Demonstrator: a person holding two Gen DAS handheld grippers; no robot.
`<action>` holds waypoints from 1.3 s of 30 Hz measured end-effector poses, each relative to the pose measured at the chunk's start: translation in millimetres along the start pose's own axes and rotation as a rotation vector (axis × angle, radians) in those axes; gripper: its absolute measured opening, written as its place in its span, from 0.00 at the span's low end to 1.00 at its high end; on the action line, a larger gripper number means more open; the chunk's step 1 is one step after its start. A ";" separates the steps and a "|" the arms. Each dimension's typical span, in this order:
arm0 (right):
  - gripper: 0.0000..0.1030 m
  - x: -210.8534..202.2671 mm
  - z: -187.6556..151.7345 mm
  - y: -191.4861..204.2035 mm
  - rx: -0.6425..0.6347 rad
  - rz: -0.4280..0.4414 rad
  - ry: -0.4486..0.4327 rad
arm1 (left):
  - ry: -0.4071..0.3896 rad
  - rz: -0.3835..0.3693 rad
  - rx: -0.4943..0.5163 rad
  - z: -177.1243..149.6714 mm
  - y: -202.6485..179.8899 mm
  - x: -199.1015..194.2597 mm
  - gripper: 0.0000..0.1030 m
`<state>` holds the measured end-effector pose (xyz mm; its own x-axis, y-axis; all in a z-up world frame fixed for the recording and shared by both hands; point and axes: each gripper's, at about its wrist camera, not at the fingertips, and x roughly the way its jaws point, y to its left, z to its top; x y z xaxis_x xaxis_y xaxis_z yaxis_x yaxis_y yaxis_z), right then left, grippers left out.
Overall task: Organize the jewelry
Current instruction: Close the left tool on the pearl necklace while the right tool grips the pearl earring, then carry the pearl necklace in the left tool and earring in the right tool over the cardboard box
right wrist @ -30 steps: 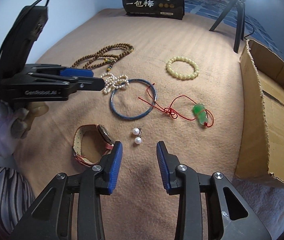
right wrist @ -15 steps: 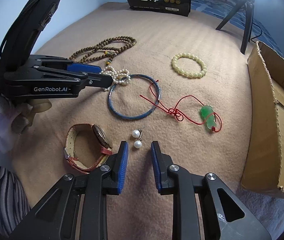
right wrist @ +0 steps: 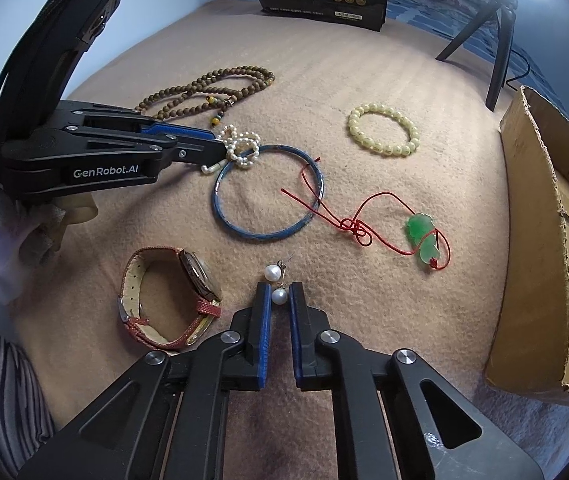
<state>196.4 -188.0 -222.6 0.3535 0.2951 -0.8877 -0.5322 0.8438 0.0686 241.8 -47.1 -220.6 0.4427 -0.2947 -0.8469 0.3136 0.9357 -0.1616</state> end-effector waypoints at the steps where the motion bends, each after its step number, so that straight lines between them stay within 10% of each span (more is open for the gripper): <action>1: 0.07 0.0 -0.1 0.4 0.000 -0.002 -0.001 | -0.003 0.004 0.005 -0.3 -0.9 -0.1 0.08; 39: 0.07 -90.5 -17.2 -15.3 0.121 -0.069 -0.188 | -0.224 -0.103 -0.110 -5.1 -1.7 -127.9 0.06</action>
<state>159.3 -235.3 -151.1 0.5287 0.3036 -0.7927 -0.4101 0.9090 0.0746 180.4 -10.0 -114.6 0.5916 -0.4138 -0.6919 0.2791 0.9103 -0.3058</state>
